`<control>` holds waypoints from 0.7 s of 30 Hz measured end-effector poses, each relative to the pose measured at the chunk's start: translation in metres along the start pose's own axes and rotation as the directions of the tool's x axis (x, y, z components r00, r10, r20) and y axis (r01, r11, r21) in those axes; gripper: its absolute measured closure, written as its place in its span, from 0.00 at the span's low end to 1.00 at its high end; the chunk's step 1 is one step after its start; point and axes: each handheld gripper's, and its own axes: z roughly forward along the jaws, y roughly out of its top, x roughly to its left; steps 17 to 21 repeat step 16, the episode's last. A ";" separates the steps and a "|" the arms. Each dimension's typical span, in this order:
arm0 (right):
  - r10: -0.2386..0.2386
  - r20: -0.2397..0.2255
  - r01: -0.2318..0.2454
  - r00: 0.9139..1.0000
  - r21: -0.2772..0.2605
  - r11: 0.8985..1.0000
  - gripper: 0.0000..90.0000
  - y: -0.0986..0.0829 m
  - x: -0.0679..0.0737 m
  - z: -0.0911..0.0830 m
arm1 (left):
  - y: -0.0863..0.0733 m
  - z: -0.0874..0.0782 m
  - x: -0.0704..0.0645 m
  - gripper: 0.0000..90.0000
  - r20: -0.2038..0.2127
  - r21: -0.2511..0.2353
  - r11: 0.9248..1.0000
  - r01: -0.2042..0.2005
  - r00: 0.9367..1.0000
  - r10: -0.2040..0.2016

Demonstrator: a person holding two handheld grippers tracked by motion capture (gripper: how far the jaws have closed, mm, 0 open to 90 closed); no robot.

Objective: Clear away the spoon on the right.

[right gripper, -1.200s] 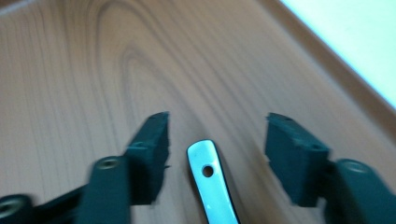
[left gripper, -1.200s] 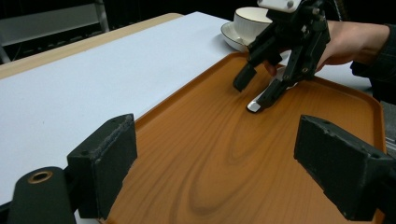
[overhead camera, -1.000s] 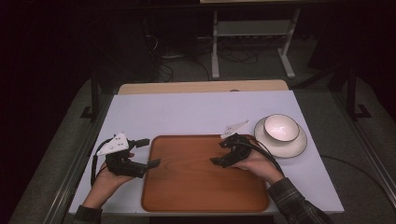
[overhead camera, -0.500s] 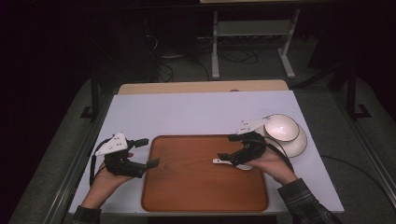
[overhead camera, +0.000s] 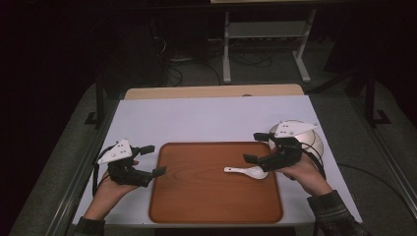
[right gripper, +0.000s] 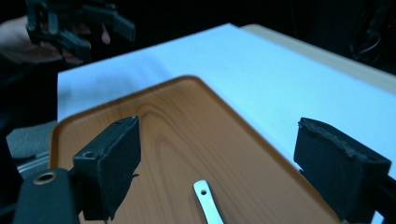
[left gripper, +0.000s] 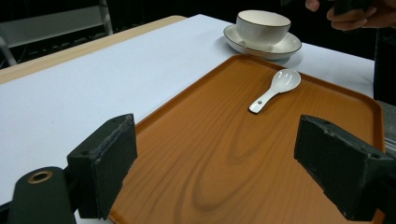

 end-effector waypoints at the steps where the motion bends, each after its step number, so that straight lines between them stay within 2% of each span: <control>1: -0.004 0.005 0.004 1.000 -0.014 1.000 0.16 0.001 0.000 -0.004 | 0.000 -0.001 0.000 0.14 0.000 -0.001 1.000 0.000 1.000 0.000; 5: -0.006 0.010 0.007 1.000 -0.069 0.998 0.16 0.001 0.001 -0.018 | 0.001 -0.002 0.000 0.14 -0.004 -0.009 1.000 0.002 1.000 -0.002; 7: -0.006 0.016 0.007 1.000 -0.079 0.997 0.16 0.000 0.001 -0.023 | 0.001 -0.003 0.001 0.14 -0.006 -0.009 1.000 0.000 1.000 0.000; 13: -0.006 0.033 0.008 0.999 -0.081 0.997 0.16 -0.006 0.000 -0.032 | 0.003 -0.005 0.000 0.14 -0.010 -0.019 1.000 -0.005 1.000 0.005; 21: -0.005 0.032 0.008 0.999 -0.082 0.997 0.16 -0.007 0.000 -0.033 | 0.003 -0.005 0.000 0.14 -0.010 -0.018 1.000 -0.006 1.000 0.005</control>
